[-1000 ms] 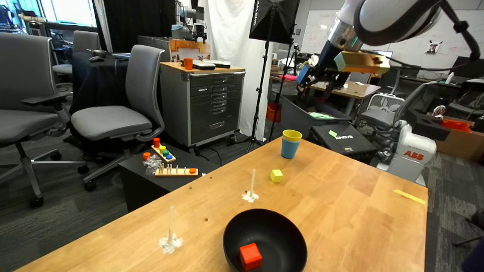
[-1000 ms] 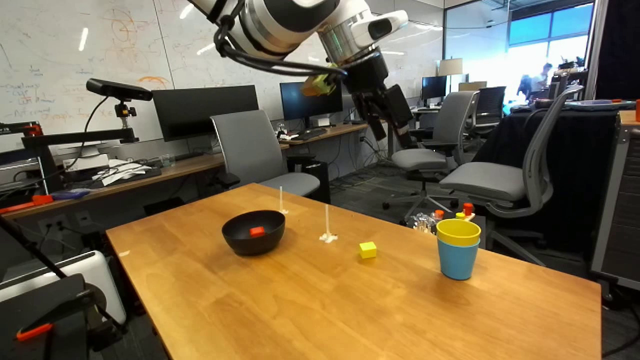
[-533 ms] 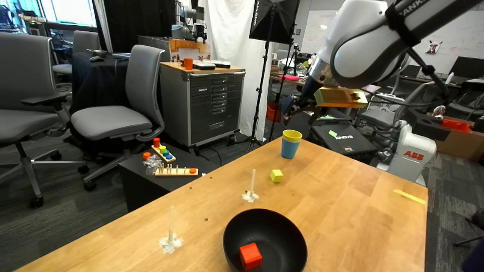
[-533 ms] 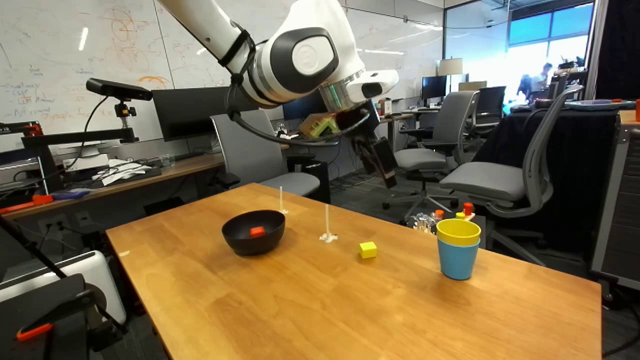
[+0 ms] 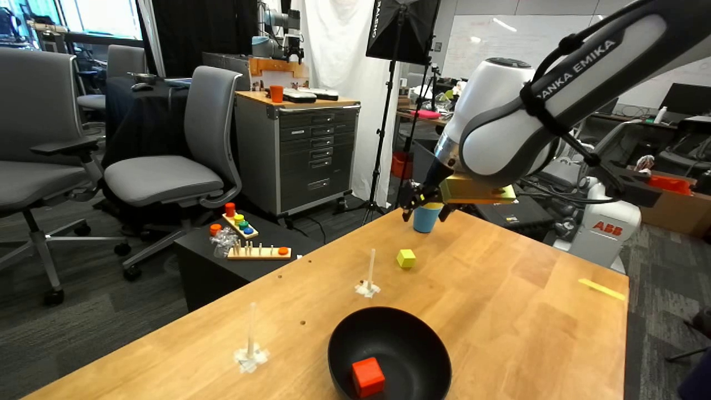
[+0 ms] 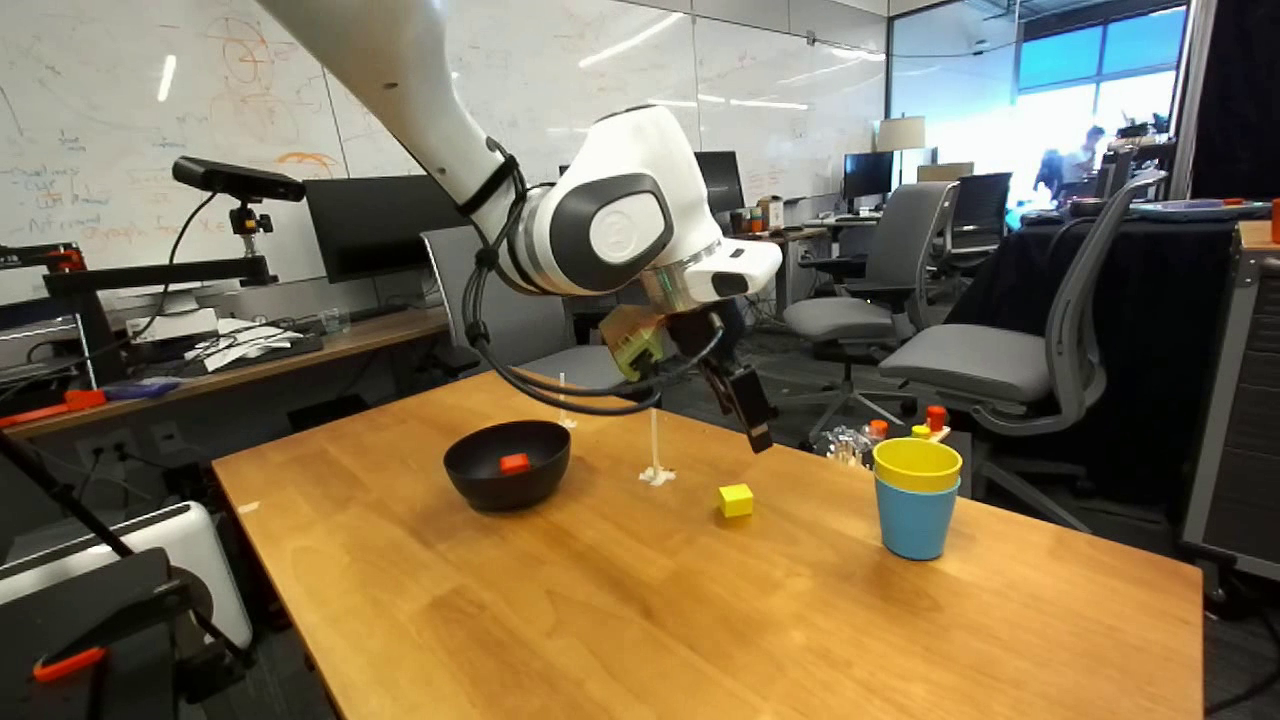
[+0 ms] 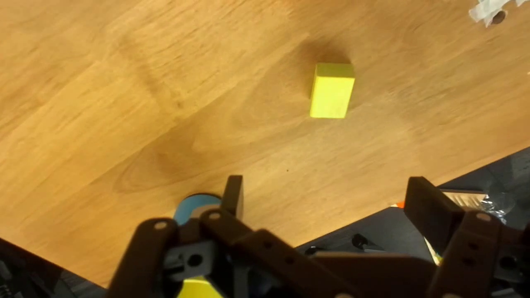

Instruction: Pick the orange and yellow cubes and put them in the bowl

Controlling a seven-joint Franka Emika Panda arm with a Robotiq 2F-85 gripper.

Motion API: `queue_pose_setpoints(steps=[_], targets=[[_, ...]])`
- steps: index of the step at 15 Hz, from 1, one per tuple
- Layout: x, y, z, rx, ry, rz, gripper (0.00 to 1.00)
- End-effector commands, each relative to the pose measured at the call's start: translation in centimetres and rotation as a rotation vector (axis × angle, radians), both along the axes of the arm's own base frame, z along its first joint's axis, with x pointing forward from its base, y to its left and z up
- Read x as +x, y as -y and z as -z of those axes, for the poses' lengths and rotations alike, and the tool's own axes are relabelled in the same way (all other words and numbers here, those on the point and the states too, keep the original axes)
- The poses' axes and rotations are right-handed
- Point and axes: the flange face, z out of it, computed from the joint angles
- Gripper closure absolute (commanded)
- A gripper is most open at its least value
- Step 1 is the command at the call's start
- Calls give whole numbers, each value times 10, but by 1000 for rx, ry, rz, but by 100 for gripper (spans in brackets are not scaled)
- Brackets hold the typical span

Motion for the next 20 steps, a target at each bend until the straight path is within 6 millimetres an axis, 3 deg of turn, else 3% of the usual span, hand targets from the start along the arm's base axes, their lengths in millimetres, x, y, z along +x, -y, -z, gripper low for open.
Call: queue_pose_setpoints(steps=[1, 5, 11, 20], targets=[[19, -5, 21, -2, 23, 17, 0], [29, -17, 47, 5, 5, 5, 0], [40, -29, 68, -3, -4, -13, 0], [33, -28, 72, -41, -21, -8, 0]])
